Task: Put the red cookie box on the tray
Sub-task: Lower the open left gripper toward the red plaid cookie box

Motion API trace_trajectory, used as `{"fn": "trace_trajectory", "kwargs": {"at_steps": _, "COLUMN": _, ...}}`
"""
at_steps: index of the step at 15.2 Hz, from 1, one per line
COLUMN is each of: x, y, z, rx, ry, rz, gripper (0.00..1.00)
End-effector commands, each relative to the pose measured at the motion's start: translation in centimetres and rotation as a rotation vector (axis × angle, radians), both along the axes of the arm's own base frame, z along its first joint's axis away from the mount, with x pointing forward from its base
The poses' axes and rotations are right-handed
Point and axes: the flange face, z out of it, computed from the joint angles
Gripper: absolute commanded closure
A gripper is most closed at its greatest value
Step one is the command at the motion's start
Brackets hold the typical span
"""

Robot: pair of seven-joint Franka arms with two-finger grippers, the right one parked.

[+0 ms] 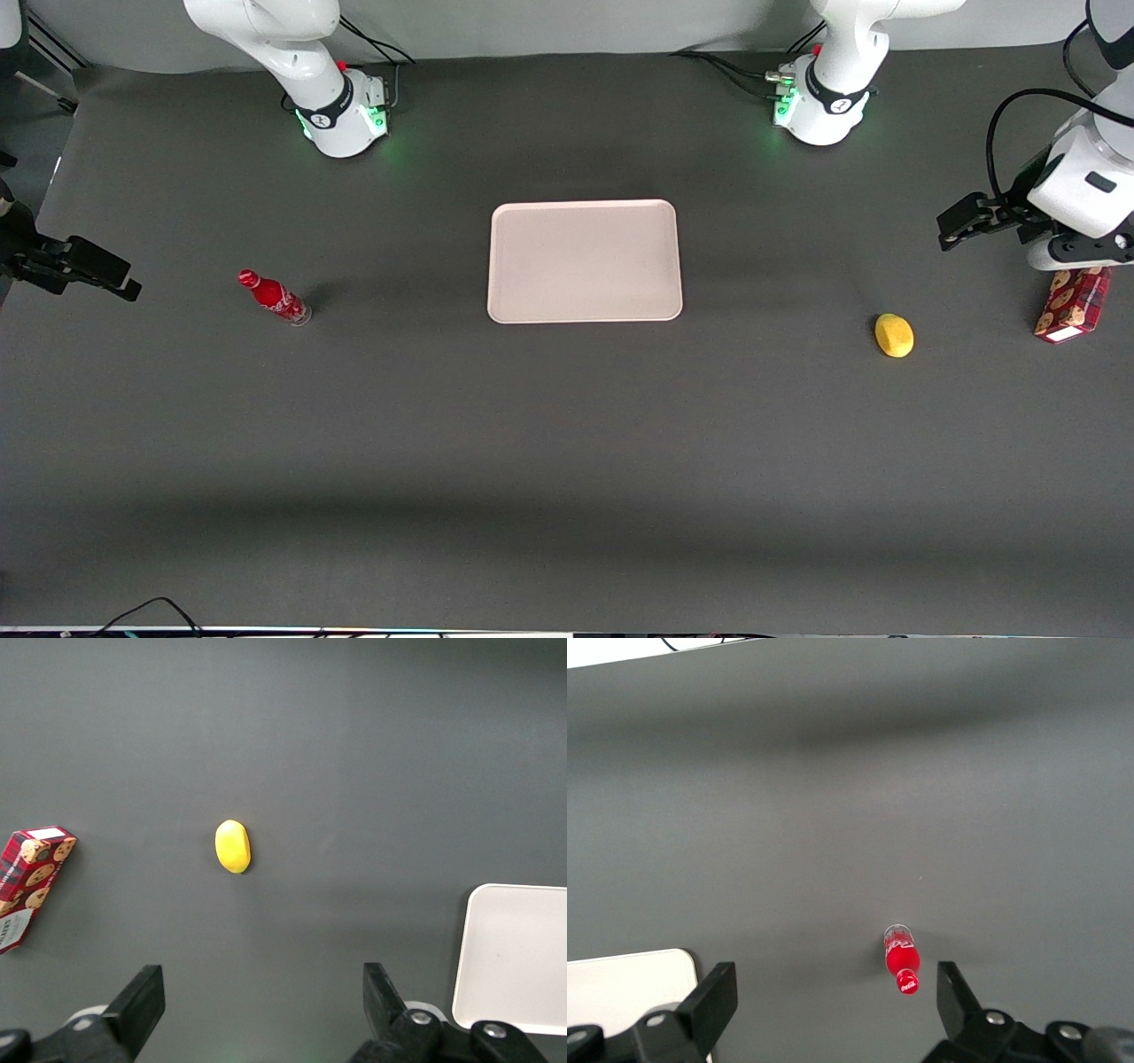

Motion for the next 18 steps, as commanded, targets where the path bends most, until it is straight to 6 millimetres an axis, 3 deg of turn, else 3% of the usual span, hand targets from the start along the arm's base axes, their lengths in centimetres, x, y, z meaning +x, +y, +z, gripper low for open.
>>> {"fn": "trace_trajectory", "kwargs": {"at_steps": 1, "x": 0.15, "y": -0.01, "z": 0.35, "rx": -0.005, "ry": 0.007, "rz": -0.013, "gripper": 0.0}}
{"fn": "trace_trajectory", "kwargs": {"at_steps": 18, "x": 0.5, "y": -0.18, "z": -0.3, "rx": -0.005, "ry": 0.019, "rz": -0.019, "gripper": 0.0}}
